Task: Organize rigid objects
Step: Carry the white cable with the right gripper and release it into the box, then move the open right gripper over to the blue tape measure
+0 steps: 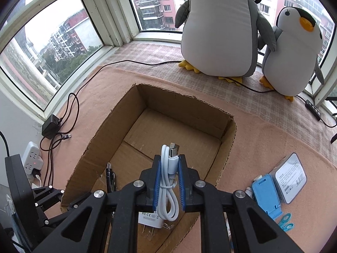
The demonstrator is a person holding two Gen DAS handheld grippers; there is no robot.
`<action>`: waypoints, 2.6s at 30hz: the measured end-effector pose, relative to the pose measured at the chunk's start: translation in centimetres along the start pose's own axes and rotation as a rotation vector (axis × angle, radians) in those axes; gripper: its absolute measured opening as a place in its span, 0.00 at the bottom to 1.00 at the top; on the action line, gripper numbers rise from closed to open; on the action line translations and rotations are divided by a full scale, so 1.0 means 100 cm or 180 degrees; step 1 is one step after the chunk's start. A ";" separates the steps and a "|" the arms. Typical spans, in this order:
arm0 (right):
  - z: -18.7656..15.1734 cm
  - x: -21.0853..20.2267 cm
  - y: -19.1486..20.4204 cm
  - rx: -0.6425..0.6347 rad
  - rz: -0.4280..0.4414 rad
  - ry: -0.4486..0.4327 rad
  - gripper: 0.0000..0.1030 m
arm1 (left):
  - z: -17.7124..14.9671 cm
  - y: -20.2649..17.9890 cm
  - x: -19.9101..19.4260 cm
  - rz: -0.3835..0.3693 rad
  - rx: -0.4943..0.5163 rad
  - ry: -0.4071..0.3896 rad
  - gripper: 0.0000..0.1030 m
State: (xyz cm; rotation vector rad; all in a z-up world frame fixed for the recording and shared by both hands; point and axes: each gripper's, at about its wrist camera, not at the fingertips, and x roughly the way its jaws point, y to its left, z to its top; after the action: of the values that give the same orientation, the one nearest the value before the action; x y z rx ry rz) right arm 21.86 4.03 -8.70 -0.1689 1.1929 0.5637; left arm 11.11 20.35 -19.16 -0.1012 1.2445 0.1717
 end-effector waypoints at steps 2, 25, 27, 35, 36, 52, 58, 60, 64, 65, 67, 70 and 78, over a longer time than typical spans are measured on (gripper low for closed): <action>0.000 -0.001 0.002 -0.0040 -0.0020 -0.0005 0.27 | 0.000 0.000 0.000 -0.0001 0.0001 0.0001 0.15; -0.055 -0.070 -0.075 0.0396 -0.0011 -0.0118 0.42 | 0.000 -0.001 -0.002 0.0019 0.0004 -0.0007 0.15; -0.065 -0.075 -0.090 0.0488 -0.0051 -0.0101 0.42 | 0.000 -0.001 -0.002 0.0029 0.0014 -0.0008 0.15; -0.107 -0.081 -0.151 0.0959 -0.0162 0.0065 0.42 | 0.000 -0.003 -0.002 0.0068 0.0033 -0.0006 0.16; -0.111 -0.080 -0.155 0.0991 -0.0159 0.0083 0.42 | 0.000 -0.004 -0.002 0.0069 0.0032 -0.0005 0.16; -0.140 -0.027 -0.127 0.0767 -0.0098 0.0434 0.42 | -0.002 -0.008 -0.002 0.0100 0.0055 -0.0016 0.16; -0.136 -0.014 -0.121 0.0725 -0.0104 0.0494 0.44 | -0.004 -0.008 -0.003 0.0098 0.0055 -0.0026 0.16; -0.134 -0.012 -0.119 0.0699 -0.0125 0.0483 0.46 | -0.005 -0.008 -0.003 0.0097 0.0049 -0.0026 0.16; -0.128 -0.008 -0.115 0.0658 -0.0187 0.0471 0.46 | -0.004 -0.009 -0.004 0.0095 0.0043 -0.0025 0.16; -0.126 -0.007 -0.114 0.0639 -0.0219 0.0470 0.46 | -0.004 -0.009 -0.004 0.0094 0.0043 -0.0024 0.16; -0.123 -0.004 -0.112 0.0622 -0.0250 0.0475 0.46 | -0.004 -0.009 -0.004 0.0094 0.0041 -0.0025 0.16; -0.119 -0.001 -0.109 0.0578 -0.0282 0.0476 0.46 | -0.004 -0.008 -0.004 0.0096 0.0045 -0.0025 0.16; -0.117 0.006 -0.091 0.0173 -0.0553 0.0514 0.45 | -0.004 -0.009 -0.004 0.0094 0.0043 -0.0024 0.16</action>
State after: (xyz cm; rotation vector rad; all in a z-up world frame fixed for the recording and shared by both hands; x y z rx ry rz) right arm 16.79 -8.33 -15.14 -0.2730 1.3340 0.3702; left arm 10.81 19.43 -18.92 -0.0704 1.2398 0.1890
